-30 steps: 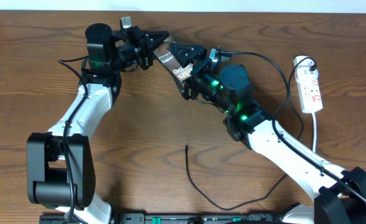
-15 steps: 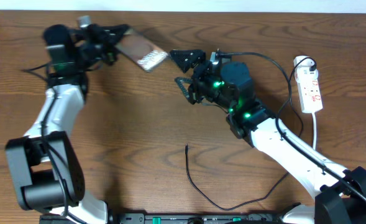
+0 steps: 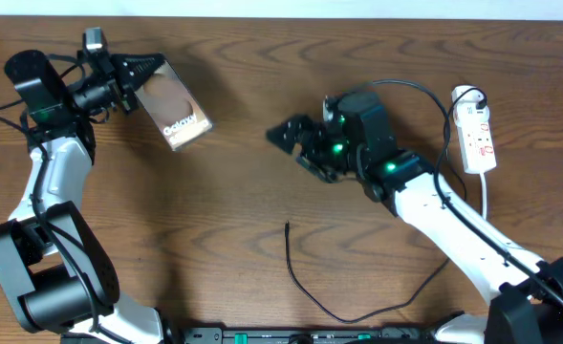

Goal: Plug charger to phone and switch on socket

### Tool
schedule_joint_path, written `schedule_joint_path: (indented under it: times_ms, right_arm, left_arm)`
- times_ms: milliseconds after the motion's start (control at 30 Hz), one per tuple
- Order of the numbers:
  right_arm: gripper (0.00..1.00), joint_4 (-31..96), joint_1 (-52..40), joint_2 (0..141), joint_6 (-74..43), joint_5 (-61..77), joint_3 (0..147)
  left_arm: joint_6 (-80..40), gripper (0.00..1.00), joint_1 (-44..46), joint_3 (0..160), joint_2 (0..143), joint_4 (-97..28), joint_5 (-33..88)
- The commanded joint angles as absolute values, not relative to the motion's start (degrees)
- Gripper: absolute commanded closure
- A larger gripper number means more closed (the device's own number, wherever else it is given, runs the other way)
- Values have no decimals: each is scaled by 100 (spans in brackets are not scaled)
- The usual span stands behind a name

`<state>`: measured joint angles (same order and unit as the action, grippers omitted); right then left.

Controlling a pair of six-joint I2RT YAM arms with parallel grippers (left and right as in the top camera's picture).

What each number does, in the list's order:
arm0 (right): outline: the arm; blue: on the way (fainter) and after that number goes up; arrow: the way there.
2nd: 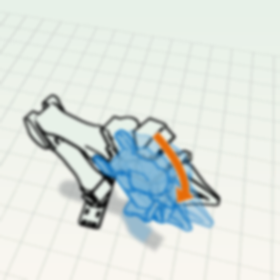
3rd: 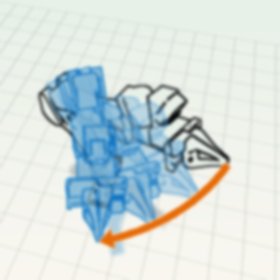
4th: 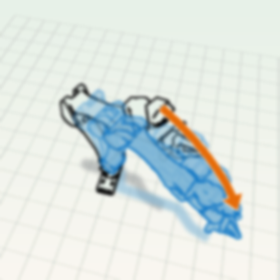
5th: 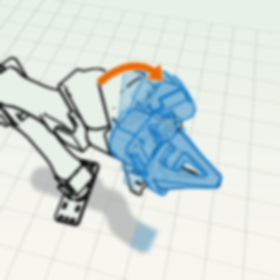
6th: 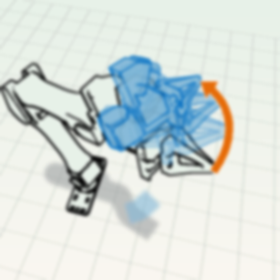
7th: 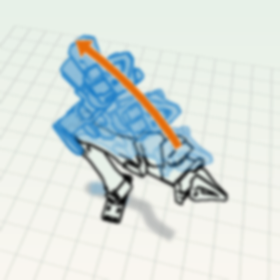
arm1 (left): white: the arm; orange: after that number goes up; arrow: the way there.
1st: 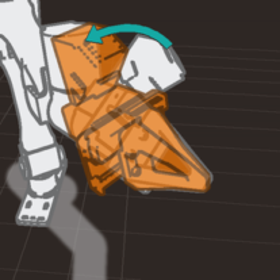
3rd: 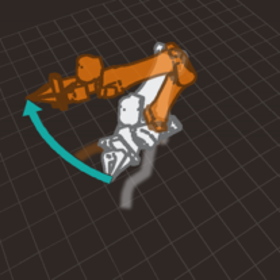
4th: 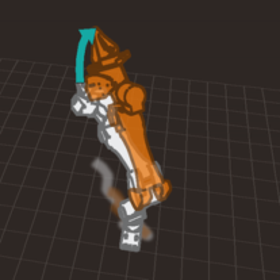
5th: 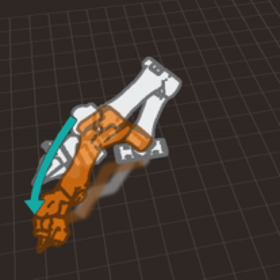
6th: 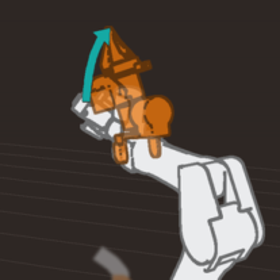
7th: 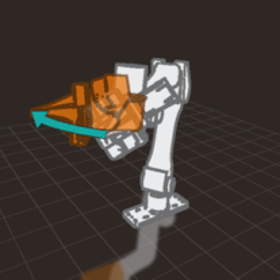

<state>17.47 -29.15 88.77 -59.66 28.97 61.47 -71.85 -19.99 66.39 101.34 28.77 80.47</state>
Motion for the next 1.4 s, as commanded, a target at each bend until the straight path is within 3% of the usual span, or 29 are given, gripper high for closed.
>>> schedule_joint_path:
  times_ms: [0,100,233,733,1167,1367]
  right_arm:
    - [1,3120,-2875,8858,-4547,2373,6958]
    - [1,4659,-2921,8886,-3597,1870,7454]
    - [1,5328,-3190,8877,-3061,1715,7428]
    - [1,4805,-4320,9852,-5186,1100,6860]
    - [11,4779,-4654,10796,-5568,1151,6860]
    - [26,4757,-4845,10892,-5568,919,6847]
  left_arm:
    - [-6917,92,-2008,6761,9996,2928,8510]
    - [-6855,93,-2008,6761,9996,2926,8510]
    - [-6748,93,-2008,6761,9996,2926,8510]
    - [-6744,93,-2112,6761,9996,2928,8377]
    - [-6639,92,-2196,6761,9996,2928,8370]
    - [-6598,93,-2196,6761,9996,2928,8329]
